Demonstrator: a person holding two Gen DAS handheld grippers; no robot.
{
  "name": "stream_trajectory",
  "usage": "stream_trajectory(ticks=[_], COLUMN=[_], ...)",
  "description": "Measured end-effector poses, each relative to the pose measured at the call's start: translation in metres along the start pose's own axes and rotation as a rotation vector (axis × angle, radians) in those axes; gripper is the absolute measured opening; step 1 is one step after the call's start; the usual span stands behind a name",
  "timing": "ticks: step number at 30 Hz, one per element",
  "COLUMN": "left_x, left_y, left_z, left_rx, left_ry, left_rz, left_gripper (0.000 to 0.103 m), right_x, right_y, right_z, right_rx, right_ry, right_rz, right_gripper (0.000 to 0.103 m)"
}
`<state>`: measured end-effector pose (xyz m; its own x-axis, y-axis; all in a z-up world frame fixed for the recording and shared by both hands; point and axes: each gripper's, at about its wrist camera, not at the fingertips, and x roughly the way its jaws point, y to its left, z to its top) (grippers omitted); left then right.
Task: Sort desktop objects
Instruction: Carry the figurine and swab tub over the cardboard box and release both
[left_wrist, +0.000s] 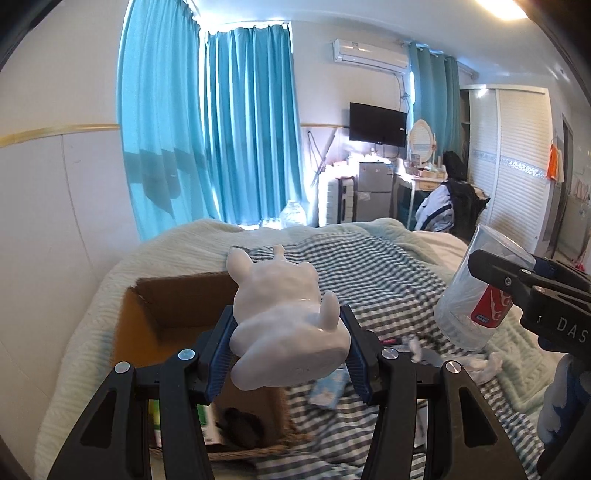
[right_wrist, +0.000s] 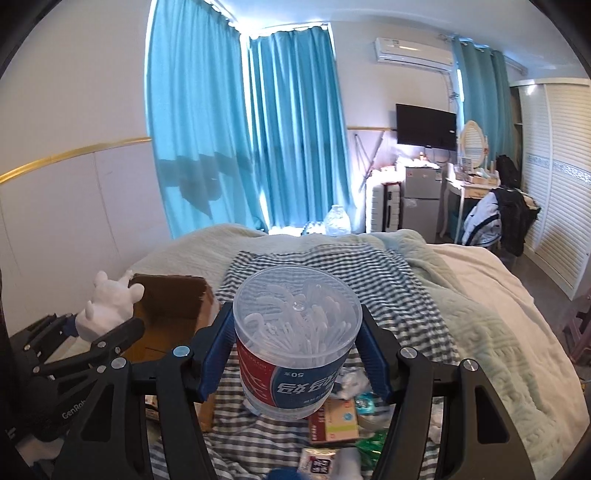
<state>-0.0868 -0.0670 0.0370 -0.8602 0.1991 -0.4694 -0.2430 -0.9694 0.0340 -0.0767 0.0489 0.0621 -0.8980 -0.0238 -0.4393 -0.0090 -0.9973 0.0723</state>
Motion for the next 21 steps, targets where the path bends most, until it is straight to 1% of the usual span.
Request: stream_trajectory(ticks=[5,7,12,17,21], left_x=[0.003,0.005,0.015,0.029,0.044], left_y=[0.026,0.039,0.066,0.092,0.112], left_z=[0.002,0.002,0.001,-0.001,-0.003], left_rx=[-0.015,-0.026,-0.059,-0.087,-0.104], left_ry=[-0.001,0.000,0.006,0.017,0.036], left_rz=[0.017,0.020,0.041,0.067,0.088], left_gripper=[0.054,0.055,0.055,0.055,0.055], right_x=[0.009,0.013,0.023,0.043,0.063], right_y=[0.021,0.028,0.057,0.089,0.110], right_z=[0.002,0.003,0.008,0.010,0.009], right_rx=[-0.007,-0.008,-0.062,-0.113,-0.128], right_ry=[-0.017,-0.025,-0.049,-0.050,-0.036], right_rz=[0.011,0.031,0.066,0.125,0.167], right_gripper=[0.062,0.062,0.062,0.062,0.062])
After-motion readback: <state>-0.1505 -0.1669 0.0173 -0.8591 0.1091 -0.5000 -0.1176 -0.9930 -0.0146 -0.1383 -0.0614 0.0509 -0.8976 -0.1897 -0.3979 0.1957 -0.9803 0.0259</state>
